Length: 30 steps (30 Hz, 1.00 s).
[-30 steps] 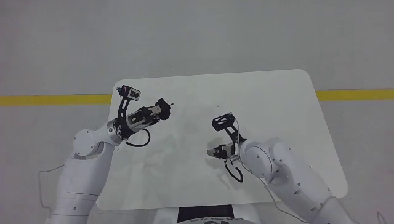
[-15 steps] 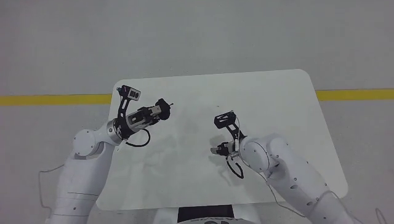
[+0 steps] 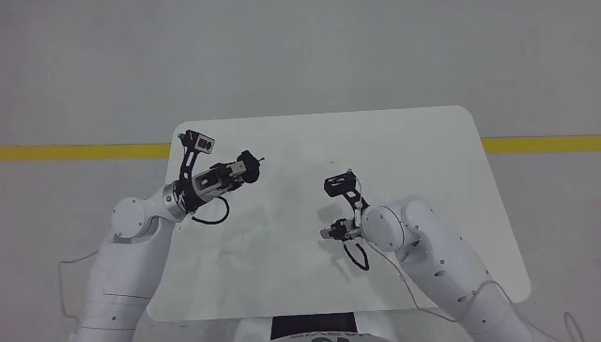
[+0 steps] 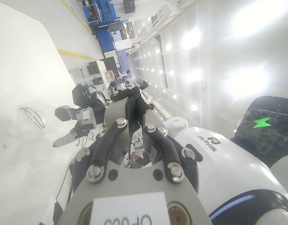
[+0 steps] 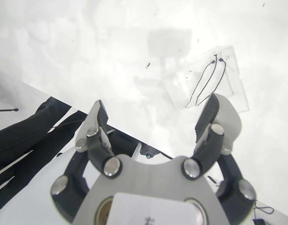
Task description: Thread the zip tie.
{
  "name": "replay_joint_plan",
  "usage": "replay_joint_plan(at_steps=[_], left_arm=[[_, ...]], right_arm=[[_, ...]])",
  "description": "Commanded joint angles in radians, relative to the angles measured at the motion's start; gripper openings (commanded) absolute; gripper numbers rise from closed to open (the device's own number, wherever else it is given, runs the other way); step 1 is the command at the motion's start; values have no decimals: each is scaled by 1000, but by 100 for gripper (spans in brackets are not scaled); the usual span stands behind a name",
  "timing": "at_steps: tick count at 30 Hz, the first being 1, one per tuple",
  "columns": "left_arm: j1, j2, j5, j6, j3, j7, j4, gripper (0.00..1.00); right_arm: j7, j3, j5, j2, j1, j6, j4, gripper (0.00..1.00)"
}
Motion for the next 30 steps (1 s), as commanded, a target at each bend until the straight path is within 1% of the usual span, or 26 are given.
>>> replay_joint_plan(at_steps=[1,4,12,14,22,25,26,27,29,30], left_arm=[[0,0,0,0,0,0,0,0],[0,0,0,0,0,0,0,0],[0,0,0,0,0,0,0,0],[0,0,0,0,0,0,0,0],[0,0,0,0,0,0,0,0],[0,0,0,0,0,0,0,0],[0,0,0,0,0,0,0,0],[0,0,0,0,0,0,0,0],[0,0,0,0,0,0,0,0],[0,0,0,0,0,0,0,0]], right_arm=[[-32,3,3,0,-9,0,14,100],[-38,13,-3,-4,-8,0,37,100],[-37,12,-3,-6,-7,0,37,100],[-73,16,13,-6,-18,-15,43,100],[-70,37,-6,-1,-28,-22,13,100],[-58,45,-8,2,-33,-35,14,99],[-57,45,-11,2,-33,-37,16,82],[-56,45,-13,2,-33,-37,16,62],[-58,45,-18,2,-34,-34,16,47],[-60,45,-24,2,-34,-32,15,44]])
